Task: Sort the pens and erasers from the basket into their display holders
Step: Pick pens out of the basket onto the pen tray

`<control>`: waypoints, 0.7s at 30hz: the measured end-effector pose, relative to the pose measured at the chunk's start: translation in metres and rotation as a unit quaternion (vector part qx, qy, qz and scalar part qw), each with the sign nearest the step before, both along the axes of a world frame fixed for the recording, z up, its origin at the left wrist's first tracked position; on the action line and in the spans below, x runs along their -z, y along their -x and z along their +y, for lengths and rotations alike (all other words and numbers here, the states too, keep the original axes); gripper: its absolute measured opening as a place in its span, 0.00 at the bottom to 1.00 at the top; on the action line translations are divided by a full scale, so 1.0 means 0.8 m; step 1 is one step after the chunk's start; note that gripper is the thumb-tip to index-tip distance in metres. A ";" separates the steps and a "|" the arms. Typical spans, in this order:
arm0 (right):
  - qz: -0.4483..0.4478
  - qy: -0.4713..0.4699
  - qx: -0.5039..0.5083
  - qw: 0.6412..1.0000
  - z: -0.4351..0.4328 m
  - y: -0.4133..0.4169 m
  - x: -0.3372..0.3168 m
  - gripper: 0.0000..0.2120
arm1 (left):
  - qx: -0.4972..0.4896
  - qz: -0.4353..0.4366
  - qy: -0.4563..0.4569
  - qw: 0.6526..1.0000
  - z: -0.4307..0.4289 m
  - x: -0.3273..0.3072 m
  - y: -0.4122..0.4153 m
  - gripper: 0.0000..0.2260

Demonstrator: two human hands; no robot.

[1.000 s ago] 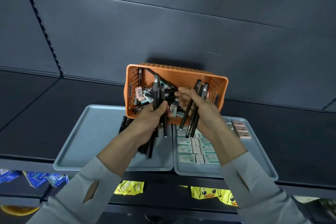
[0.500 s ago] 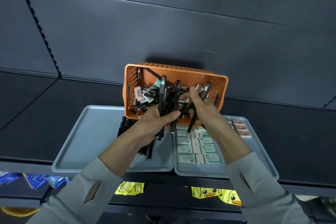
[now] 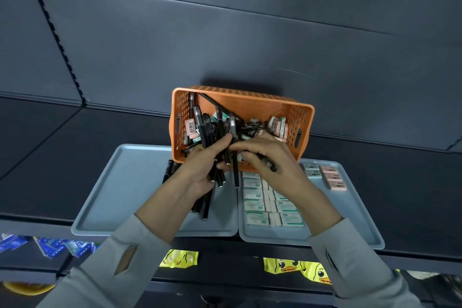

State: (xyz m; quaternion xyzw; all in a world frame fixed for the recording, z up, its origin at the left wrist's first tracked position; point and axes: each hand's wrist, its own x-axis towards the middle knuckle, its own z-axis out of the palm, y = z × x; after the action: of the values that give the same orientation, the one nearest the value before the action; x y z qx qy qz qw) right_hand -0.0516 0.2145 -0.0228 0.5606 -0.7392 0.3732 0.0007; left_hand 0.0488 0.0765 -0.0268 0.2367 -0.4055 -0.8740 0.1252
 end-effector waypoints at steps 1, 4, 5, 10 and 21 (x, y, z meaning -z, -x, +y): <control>-0.015 0.005 0.007 1.000 -0.001 -0.001 0.000 0.13 | -0.001 -0.002 -0.004 1.000 0.000 0.000 0.000 0.08; -0.136 0.016 0.032 0.990 -0.005 -0.005 0.000 0.11 | -0.004 0.008 0.013 1.000 0.001 -0.001 0.003 0.08; -0.172 0.007 0.037 0.984 -0.007 -0.007 0.001 0.09 | -0.003 0.010 0.025 1.000 0.002 0.000 0.004 0.08; -0.289 -0.016 0.047 0.956 -0.014 -0.008 0.007 0.06 | -0.018 0.002 0.128 0.992 0.002 0.012 0.002 0.10; -0.310 -0.004 0.117 0.944 -0.008 -0.019 0.010 0.06 | -0.017 -0.011 0.352 0.936 0.005 0.052 -0.016 0.09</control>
State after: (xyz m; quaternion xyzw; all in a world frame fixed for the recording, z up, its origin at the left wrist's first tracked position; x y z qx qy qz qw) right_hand -0.0364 0.2077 -0.0305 0.3272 -0.7648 0.5227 -0.1868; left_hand 0.0614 0.0803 -0.0684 0.1936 -0.6846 -0.6702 0.2111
